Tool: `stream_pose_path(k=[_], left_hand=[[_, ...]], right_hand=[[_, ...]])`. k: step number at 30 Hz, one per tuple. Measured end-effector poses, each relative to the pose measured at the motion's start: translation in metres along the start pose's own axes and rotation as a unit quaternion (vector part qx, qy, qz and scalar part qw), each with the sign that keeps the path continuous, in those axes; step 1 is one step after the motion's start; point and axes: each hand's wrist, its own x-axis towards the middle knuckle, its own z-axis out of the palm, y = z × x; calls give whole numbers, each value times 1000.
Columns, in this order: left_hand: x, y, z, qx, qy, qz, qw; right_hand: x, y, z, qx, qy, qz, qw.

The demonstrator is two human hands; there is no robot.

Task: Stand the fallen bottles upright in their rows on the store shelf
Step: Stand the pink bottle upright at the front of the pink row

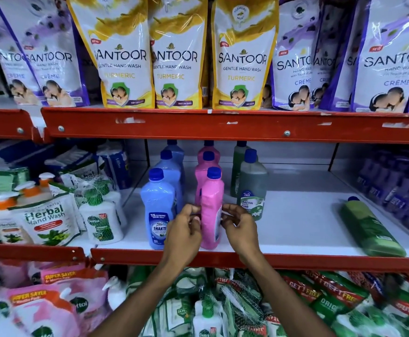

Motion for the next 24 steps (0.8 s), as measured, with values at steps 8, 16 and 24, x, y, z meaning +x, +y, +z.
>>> stream_pose_path(k=[8, 16, 24], left_hand=[[-5, 0, 4, 45, 11, 13, 999], [5, -7, 15, 59, -73, -55, 994], [4, -13, 17, 14, -34, -73, 997]], right_hand=[[3, -4, -14, -19, -102, -6, 995], [-29, 5, -21, -22, -84, -25, 996], [-21, 5, -20, -44, -79, -35, 995]])
